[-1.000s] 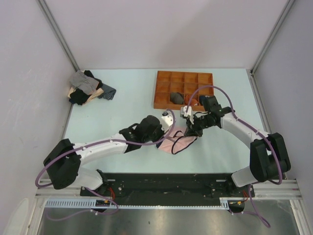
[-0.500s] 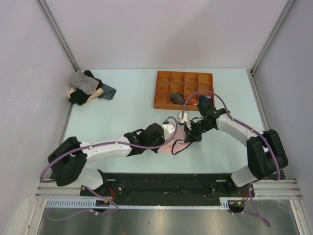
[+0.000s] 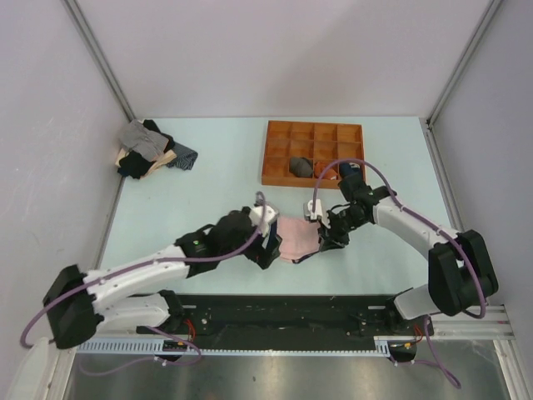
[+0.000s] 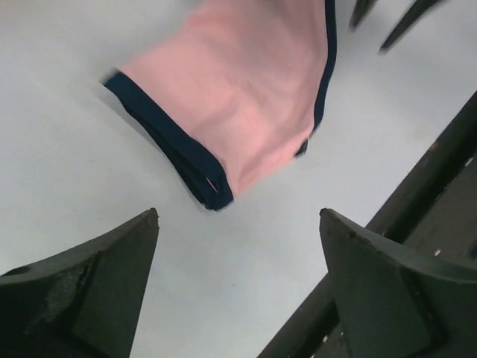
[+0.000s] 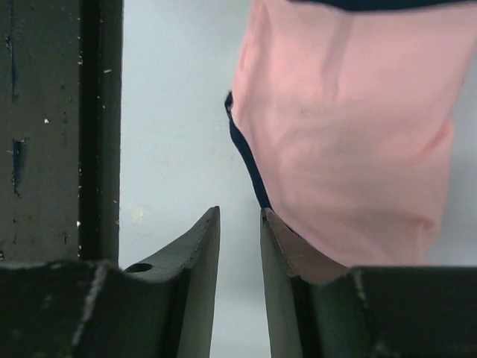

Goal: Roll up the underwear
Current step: Fold the underwear at the center of the board.

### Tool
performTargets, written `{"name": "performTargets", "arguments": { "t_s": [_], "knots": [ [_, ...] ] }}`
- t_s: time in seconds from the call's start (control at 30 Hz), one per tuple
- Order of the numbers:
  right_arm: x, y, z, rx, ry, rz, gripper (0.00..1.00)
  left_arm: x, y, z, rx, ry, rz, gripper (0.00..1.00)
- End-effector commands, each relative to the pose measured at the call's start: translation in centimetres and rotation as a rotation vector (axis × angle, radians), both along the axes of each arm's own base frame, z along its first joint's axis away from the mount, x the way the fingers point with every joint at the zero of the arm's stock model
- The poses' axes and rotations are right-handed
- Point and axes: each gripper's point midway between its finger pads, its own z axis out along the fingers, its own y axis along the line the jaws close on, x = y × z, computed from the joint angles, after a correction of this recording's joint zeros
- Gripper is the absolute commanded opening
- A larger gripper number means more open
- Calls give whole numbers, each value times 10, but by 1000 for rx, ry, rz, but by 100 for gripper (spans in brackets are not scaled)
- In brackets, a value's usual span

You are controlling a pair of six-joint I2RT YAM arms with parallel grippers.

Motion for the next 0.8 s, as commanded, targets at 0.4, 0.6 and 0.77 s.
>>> {"name": "performTargets", "arguments": {
  "t_s": [0.4, 0.6, 0.77],
  "knots": [
    [0, 99, -25, -84, -472, 170, 53, 55, 80, 56, -235, -40, 405, 98],
    [-6, 97, -53, -159, -440, 179, 53, 58, 78, 48, -229, -6, 411, 98],
    [-7, 89, -71, -212, -441, 186, 50, 63, 65, 39, -256, 48, 391, 96]
  ]
}}
